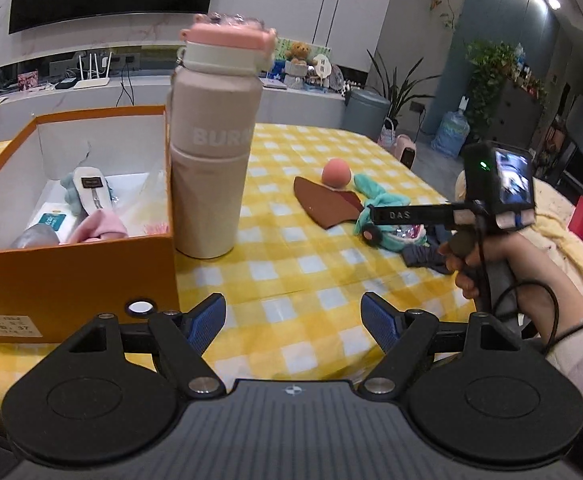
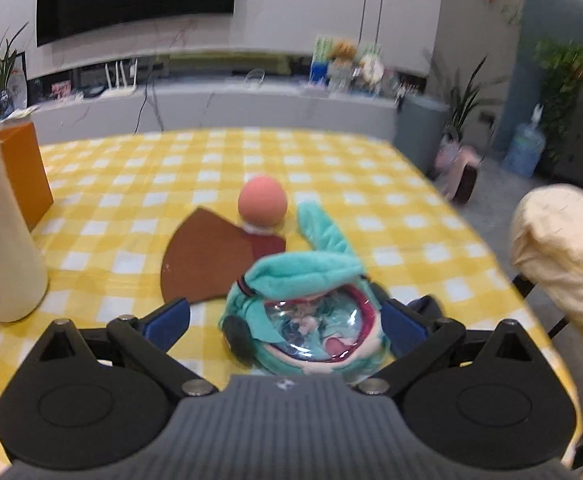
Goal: Organize soft objects
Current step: 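Move both tools back toward the teal backpack and brown felt, then grasp the teal plush backpack with the right tool while the left tool approaches the brown felt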
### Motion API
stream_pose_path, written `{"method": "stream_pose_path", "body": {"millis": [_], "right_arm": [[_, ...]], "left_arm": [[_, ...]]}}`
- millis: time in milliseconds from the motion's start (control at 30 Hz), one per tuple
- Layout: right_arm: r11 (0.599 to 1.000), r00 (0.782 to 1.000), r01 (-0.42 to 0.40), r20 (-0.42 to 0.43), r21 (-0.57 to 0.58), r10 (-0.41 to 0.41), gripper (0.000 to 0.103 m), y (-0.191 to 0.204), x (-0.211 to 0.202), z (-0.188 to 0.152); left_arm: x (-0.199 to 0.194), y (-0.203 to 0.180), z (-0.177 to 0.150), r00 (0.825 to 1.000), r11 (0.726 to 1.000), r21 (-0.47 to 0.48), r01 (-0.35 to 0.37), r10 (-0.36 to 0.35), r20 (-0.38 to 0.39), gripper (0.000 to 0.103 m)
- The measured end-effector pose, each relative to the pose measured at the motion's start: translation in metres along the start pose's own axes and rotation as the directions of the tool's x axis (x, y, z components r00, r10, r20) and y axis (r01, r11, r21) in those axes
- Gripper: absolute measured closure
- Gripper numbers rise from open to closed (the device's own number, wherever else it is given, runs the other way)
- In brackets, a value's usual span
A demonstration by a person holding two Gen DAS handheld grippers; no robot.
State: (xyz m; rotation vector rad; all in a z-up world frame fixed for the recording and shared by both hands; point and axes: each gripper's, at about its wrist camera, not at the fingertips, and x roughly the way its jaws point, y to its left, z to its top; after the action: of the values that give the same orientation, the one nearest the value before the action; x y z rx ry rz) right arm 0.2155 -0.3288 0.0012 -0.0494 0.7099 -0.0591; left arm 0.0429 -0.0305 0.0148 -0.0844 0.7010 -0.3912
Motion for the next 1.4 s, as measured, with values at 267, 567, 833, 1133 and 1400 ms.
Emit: {"method": "stream_pose_path", "body": {"millis": [267,567,833,1133,1400], "right_arm": [[1.0,0.997,-0.029,-0.075,-0.008,0.028,0.003,-0.027,0.038,0.006],[0.991,0.991,-0.082,-0.117,-0.105,0.069,0.002,-0.028,0.054,0.013],[0.992,0.985,-0.106,-0.141,-0.066,0.095,0.006,-0.034,0.056,0.013],[0.991,0.976,-0.133,-0.174,-0.005,0.131,0.015,-0.046,0.045,0.013],[0.986,0.966,-0.167,-0.201,-0.003,0.163,0.015,-0.058,0.038,0.01]], "left_arm": [[0.023,-0.016,0.005,1.0,1.0,-0.007,0.023,-0.023,-0.017,0.013],[0.047,-0.026,0.005,0.998,1.0,0.023,0.019,-0.018,-0.061,0.013],[0.058,-0.024,0.009,0.995,1.0,0.004,0.019,-0.019,-0.097,0.013],[0.085,-0.039,0.034,0.997,0.998,0.056,0.019,-0.015,-0.08,0.013],[0.15,-0.053,0.054,0.994,0.994,0.097,-0.054,0.063,-0.089,0.013]]}}
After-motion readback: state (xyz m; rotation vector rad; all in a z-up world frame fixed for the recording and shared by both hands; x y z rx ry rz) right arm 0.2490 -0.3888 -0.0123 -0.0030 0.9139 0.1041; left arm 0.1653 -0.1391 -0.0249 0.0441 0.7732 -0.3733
